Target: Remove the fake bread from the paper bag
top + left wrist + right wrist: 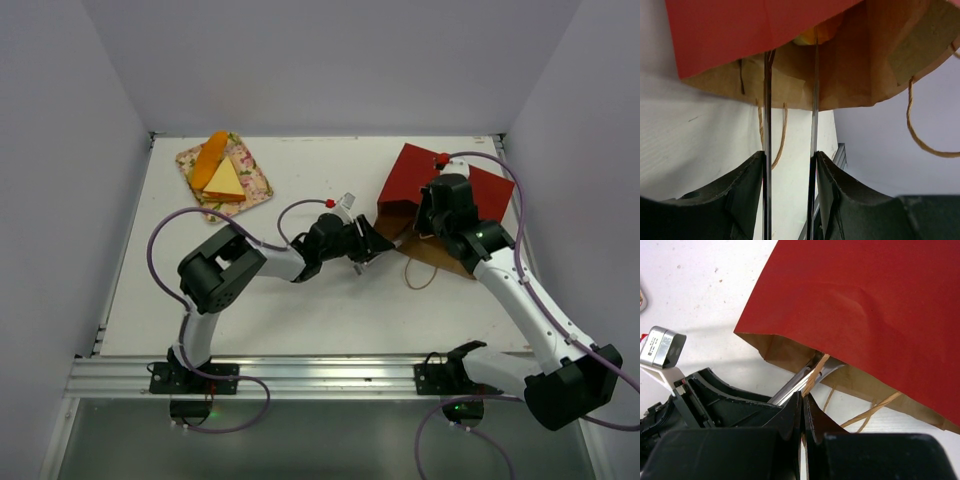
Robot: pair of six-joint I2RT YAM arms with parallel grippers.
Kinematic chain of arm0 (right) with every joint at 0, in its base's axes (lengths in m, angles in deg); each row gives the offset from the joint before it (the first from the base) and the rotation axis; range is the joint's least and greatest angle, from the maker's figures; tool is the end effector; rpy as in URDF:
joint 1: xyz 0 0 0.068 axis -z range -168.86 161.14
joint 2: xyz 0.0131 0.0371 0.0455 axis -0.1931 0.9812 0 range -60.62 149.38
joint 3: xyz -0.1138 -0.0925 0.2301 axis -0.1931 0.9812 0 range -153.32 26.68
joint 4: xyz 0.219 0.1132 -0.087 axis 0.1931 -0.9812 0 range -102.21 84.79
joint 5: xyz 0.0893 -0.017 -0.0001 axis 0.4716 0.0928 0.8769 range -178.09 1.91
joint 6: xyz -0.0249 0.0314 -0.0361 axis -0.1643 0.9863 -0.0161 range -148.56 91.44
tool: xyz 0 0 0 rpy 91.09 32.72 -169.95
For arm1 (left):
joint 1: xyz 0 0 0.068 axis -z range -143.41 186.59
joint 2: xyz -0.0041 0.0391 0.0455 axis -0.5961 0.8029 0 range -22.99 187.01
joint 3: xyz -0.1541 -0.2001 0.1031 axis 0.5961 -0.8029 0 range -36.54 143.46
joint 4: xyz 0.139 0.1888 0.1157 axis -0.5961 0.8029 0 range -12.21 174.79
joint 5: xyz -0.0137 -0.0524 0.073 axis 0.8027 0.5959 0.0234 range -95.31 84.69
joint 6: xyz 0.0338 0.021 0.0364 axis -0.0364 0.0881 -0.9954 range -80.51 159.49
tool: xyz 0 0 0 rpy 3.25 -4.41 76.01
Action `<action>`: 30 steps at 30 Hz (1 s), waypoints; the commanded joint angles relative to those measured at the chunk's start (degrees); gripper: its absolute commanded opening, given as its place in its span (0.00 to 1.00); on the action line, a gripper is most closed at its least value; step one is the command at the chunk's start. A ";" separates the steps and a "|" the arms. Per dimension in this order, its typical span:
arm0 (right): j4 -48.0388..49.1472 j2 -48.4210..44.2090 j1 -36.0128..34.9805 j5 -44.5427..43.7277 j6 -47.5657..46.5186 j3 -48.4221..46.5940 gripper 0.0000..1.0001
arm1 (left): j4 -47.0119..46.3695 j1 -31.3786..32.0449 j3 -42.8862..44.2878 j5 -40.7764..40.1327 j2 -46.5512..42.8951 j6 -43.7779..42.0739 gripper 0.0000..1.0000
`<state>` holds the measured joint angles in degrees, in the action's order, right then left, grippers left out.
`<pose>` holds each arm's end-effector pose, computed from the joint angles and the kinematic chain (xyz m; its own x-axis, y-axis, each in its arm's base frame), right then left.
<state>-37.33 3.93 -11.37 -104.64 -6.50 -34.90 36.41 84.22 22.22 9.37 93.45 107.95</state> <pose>0.2282 0.0835 0.3370 -0.5491 0.1622 -0.8198 0.0590 0.9861 0.1556 0.2785 -0.3189 0.1445 -0.8866 -0.3633 -0.2862 0.1465 0.3662 -0.9189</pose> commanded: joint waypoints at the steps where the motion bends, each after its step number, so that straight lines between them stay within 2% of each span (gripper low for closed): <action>1: 1.36 -1.63 -0.26 0.82 0.35 -0.73 0.00 | 0.68 -0.26 4.95 -0.53 0.62 1.32 0.49; 9: 1.09 -1.98 -0.26 1.53 0.61 -1.08 0.00 | 3.50 0.00 7.77 -1.49 1.95 1.32 0.49; 16: 1.00 -1.80 -0.35 1.35 0.44 -0.56 0.00 | 10.80 0.44 8.83 -4.74 0.01 -0.97 0.49; 30: 1.53 -0.75 -0.35 0.91 0.79 -0.03 0.00 | 3.77 0.61 10.06 -1.32 4.93 2.90 0.53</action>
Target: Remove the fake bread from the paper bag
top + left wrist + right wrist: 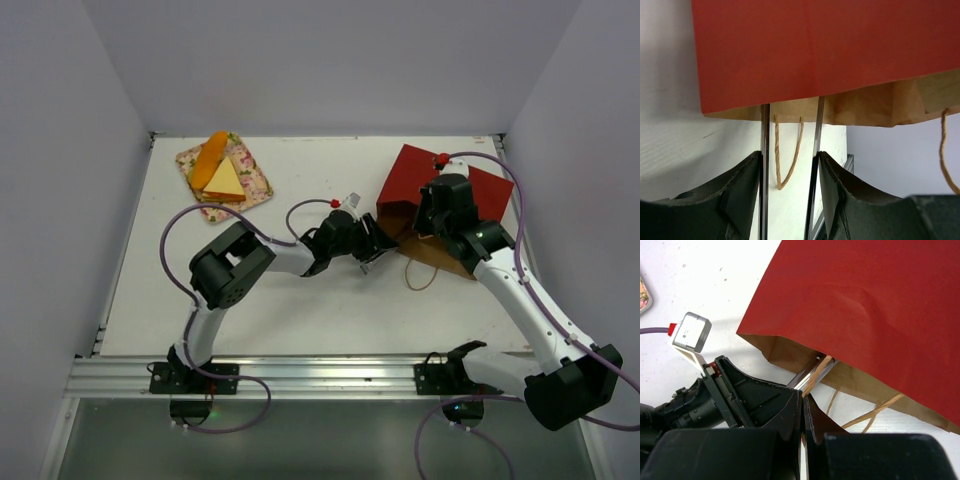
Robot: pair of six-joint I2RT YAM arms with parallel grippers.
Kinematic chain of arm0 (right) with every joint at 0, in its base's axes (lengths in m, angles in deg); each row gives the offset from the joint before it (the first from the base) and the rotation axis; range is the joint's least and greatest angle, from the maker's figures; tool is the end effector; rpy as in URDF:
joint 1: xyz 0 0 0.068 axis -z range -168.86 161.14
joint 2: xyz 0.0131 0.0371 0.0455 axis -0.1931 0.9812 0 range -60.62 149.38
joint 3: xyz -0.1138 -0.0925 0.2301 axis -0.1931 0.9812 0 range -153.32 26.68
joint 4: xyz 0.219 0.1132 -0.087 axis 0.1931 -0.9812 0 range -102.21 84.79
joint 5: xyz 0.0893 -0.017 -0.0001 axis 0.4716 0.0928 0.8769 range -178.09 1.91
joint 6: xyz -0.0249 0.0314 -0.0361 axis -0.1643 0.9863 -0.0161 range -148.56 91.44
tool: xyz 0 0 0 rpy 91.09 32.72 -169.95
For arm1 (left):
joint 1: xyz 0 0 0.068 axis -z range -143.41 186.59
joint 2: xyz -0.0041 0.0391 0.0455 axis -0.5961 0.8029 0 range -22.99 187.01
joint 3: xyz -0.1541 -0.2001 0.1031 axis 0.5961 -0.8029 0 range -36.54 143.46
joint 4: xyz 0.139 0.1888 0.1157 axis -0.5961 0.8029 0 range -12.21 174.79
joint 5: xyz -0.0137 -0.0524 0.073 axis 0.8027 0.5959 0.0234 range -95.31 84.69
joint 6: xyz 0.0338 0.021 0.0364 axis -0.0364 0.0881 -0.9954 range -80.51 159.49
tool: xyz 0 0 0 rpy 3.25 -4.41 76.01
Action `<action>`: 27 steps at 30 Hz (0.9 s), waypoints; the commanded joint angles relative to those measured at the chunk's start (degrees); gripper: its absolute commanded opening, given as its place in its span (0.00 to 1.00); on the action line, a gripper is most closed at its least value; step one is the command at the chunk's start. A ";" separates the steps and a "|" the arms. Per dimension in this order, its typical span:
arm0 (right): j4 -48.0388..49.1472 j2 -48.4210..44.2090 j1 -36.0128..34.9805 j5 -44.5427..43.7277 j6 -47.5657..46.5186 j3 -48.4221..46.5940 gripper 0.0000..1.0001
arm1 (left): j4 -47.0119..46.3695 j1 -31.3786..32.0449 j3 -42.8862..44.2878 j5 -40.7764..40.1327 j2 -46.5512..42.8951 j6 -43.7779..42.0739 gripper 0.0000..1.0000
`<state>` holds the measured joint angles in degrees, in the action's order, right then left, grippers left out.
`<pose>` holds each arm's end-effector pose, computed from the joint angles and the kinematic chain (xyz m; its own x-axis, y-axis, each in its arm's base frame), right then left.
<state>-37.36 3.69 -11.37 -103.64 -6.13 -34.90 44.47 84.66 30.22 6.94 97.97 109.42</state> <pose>0.2272 0.0837 0.3377 -0.5515 0.1694 -0.8168 0.0485 0.9840 0.1714 0.2946 -0.3395 0.1375 -0.8889 -0.3841 -0.2495 0.0711 0.4224 -0.9036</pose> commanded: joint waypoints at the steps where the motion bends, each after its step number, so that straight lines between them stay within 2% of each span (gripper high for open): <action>1: 1.55 -0.51 -0.35 -0.09 0.42 -0.03 0.00 | -4.30 0.18 2.58 1.28 0.67 1.44 0.53; 18: 1.64 0.20 -0.35 0.17 0.15 -0.56 0.00 | -4.65 0.18 8.47 4.01 4.45 2.40 0.48; 27: 1.82 0.46 -0.35 0.43 0.33 -0.82 0.00 | -8.68 0.09 8.38 6.46 5.59 4.07 0.50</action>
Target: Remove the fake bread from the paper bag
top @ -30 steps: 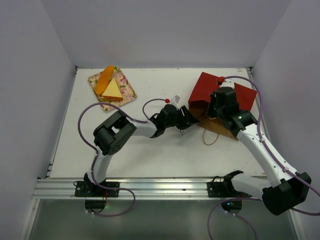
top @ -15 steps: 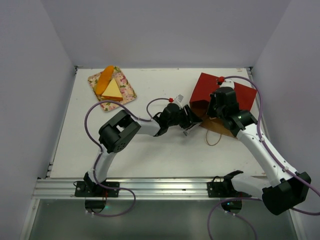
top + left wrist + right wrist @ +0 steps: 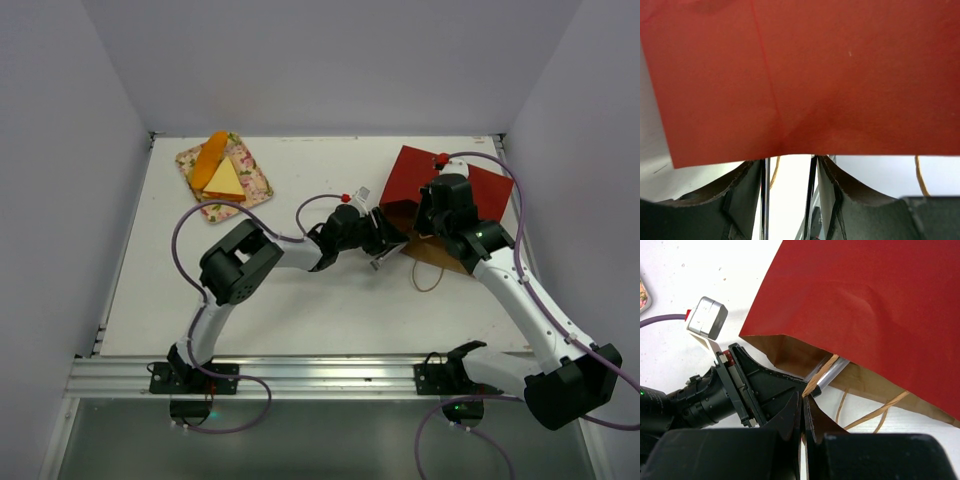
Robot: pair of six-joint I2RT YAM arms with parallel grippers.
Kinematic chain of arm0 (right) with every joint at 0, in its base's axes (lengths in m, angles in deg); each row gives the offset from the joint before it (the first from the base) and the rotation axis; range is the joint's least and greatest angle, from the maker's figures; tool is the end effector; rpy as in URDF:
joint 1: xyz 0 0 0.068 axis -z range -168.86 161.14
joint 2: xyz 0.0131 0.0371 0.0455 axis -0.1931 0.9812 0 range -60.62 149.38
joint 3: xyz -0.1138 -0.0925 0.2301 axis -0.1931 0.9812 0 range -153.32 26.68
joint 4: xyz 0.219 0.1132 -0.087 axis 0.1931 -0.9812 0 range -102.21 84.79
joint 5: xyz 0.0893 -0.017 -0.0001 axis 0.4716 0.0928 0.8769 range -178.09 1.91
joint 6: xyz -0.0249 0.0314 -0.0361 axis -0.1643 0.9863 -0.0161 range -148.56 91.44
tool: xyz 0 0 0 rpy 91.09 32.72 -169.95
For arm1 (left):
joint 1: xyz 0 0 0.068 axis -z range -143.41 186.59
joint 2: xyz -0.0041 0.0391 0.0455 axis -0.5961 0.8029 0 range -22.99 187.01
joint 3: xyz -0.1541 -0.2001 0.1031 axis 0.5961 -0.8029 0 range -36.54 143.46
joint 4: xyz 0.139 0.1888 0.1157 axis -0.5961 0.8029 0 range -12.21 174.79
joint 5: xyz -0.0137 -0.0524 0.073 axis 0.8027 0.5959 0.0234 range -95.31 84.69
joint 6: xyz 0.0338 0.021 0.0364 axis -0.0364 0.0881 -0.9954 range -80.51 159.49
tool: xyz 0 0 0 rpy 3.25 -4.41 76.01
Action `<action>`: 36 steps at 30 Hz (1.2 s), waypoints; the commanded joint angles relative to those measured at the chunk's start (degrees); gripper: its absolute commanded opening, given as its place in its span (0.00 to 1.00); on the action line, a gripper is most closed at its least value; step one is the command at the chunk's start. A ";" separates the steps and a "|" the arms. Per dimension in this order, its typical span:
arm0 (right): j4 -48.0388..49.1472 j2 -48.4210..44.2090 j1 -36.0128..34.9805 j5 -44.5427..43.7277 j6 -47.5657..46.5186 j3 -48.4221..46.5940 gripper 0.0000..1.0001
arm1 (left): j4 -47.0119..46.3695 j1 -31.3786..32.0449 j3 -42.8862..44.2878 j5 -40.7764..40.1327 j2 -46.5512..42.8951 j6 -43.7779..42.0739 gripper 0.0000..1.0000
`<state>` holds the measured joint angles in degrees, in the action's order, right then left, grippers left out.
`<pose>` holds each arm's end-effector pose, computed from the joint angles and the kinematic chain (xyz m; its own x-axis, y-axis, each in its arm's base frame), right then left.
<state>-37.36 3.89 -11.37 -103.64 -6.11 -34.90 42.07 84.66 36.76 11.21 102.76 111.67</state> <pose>0.2280 0.0840 0.3370 -0.5541 0.1687 -0.8152 0.0493 0.9842 0.1702 0.3096 -0.3600 0.1389 -0.9111 -0.3517 -0.2151 0.0907 0.3378 -0.9368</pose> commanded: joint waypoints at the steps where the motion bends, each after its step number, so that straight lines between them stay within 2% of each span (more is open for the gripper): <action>1: 1.91 0.35 -0.35 0.52 0.39 -0.82 0.00 | -6.72 0.09 2.28 3.08 1.68 2.60 0.50; 5: 1.99 0.53 -0.35 0.52 0.48 -1.00 0.00 | -7.25 0.09 3.34 3.61 3.00 3.14 0.47; 8: 1.91 0.44 -0.26 0.52 0.48 -1.00 0.00 | -7.87 0.09 3.52 3.96 3.36 3.32 0.39; 12: 1.91 0.44 -0.35 0.52 0.57 -0.82 0.00 | -9.18 -0.17 3.26 4.58 3.18 3.84 0.24; 15: 1.99 0.70 -0.26 0.43 0.48 -0.82 0.00 | -11.47 -0.61 1.77 5.46 2.57 5.07 0.19; 20: 2.61 2.02 -0.26 -1.15 0.57 -1.00 0.00 | -12.87 -1.84 -1.05 6.51 -0.06 5.16 0.17; 27: 4.98 8.60 0.09 -2.73 1.01 -5.12 0.00 | -14.19 -3.07 -4.04 7.92 -2.44 5.42 0.16; 36: 7.44 19.33 2.64 0.87 3.64 -10.83 0.00 | -14.55 -5.53 -8.78 9.50 -7.71 4.55 0.16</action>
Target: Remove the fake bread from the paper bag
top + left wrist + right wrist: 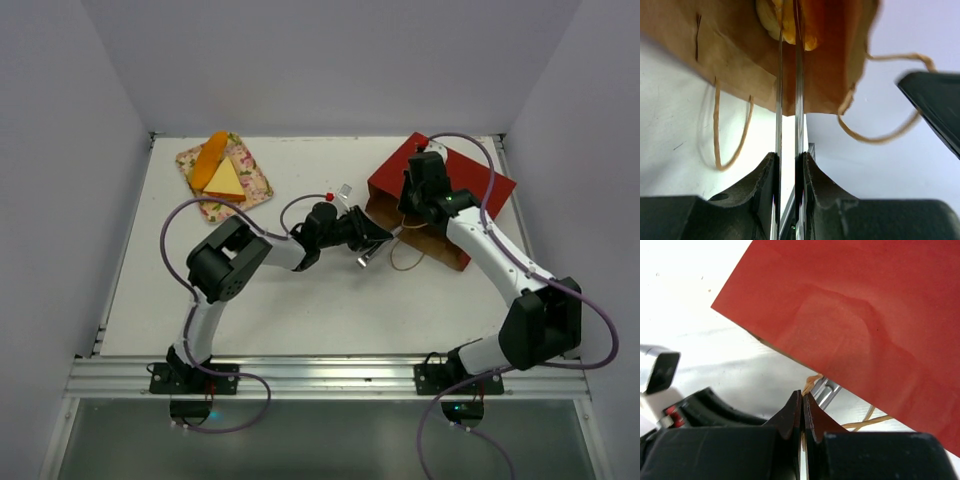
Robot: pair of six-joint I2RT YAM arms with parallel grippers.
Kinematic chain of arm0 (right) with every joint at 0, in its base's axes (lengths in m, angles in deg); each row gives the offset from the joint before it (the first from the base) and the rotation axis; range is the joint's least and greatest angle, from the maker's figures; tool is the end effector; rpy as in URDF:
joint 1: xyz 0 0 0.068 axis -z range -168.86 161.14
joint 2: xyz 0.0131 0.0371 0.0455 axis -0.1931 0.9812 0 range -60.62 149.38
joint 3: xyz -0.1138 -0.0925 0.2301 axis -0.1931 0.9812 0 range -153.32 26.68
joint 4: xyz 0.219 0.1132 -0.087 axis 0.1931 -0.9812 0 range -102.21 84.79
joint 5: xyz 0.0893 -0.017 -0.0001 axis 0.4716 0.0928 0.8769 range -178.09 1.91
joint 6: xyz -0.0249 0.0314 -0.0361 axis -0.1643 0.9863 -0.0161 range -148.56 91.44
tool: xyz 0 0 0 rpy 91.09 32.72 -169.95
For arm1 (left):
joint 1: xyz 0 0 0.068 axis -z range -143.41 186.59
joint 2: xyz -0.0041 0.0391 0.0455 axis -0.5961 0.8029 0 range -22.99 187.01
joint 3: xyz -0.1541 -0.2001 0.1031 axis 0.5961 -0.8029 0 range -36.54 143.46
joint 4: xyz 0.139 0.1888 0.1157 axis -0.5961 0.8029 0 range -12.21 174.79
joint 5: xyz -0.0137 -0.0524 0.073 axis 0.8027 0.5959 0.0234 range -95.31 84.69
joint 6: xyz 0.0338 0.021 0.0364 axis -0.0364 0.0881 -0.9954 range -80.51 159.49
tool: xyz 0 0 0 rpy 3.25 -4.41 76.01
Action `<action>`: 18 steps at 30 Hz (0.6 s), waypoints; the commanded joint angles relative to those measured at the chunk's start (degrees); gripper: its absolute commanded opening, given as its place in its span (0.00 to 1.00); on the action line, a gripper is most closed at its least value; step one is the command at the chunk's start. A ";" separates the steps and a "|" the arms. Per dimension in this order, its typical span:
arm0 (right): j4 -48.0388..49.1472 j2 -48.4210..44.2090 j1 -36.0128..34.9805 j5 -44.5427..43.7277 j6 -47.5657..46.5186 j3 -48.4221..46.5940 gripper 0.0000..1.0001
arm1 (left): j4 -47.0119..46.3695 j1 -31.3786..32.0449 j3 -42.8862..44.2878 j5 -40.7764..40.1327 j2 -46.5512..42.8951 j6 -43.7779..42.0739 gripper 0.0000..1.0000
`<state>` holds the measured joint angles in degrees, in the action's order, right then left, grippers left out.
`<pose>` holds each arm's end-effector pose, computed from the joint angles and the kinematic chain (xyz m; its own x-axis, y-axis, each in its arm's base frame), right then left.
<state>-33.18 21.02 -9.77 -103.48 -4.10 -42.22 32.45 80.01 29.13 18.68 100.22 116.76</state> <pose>0.2986 0.1038 0.3085 -0.6192 0.1909 -0.7616 0.1102 0.9815 0.1564 0.3174 -0.3205 0.1373 -0.9278 -0.3491 -0.1315 0.0522 0.2276 -0.9724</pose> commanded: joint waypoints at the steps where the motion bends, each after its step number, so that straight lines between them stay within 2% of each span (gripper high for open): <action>1: 3.18 3.16 1.22 1.07 1.72 -4.13 0.00 | -4.84 -0.97 -1.68 2.20 -6.14 -0.63 0.16; 7: 3.53 8.88 3.58 4.92 3.30 -8.00 0.00 | -5.98 -2.28 -6.77 2.64 -10.09 -0.46 0.16; 18: 5.03 10.82 4.91 7.93 4.45 -10.64 0.00 | -6.78 -2.46 -15.74 2.20 -14.76 -2.22 0.16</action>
<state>-30.01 31.99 -4.92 -97.06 -0.38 -50.16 31.44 77.89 15.25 19.69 88.97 116.30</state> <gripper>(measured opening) 0.022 0.271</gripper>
